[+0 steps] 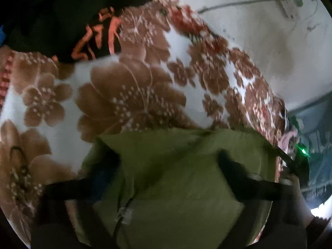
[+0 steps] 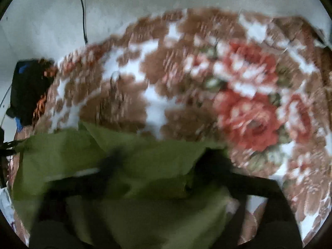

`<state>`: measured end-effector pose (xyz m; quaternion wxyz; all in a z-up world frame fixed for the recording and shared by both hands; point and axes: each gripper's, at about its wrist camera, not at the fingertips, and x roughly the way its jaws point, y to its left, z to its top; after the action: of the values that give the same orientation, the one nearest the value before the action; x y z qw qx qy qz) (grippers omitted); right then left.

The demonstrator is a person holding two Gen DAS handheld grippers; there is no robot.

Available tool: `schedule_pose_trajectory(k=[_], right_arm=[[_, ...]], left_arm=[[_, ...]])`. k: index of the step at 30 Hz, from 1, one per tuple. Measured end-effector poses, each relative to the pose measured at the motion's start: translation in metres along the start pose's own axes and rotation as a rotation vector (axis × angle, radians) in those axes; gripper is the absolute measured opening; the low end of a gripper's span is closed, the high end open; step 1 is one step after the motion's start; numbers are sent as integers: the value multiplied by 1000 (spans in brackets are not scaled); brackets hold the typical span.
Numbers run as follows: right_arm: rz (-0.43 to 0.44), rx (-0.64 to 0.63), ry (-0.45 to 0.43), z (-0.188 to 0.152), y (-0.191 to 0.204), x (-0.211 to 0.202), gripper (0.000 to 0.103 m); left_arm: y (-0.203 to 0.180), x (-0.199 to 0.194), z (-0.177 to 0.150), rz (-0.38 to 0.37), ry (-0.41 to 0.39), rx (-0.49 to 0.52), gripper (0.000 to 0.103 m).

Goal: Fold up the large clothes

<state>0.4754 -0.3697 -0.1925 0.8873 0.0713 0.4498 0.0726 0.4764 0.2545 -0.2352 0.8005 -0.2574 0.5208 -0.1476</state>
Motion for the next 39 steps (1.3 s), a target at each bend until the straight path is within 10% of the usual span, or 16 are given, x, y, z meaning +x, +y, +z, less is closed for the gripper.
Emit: schedule_pose_trajectory(k=[10, 16, 28, 39], right_arm=[[-167, -103, -64, 11, 12, -47, 98], [-231, -305, -86, -44, 101, -58, 98], [-228, -428, 1, -145, 213, -24, 98], [-293, -401, 52, -162, 134, -21, 98]], left_arm=[[-32, -67, 11, 236, -147, 143, 97], [-107, -76, -55, 418, -221, 351, 97], [-197, 20, -199, 386, -140, 526, 98], [-83, 15, -179, 603, -33, 424, 99]])
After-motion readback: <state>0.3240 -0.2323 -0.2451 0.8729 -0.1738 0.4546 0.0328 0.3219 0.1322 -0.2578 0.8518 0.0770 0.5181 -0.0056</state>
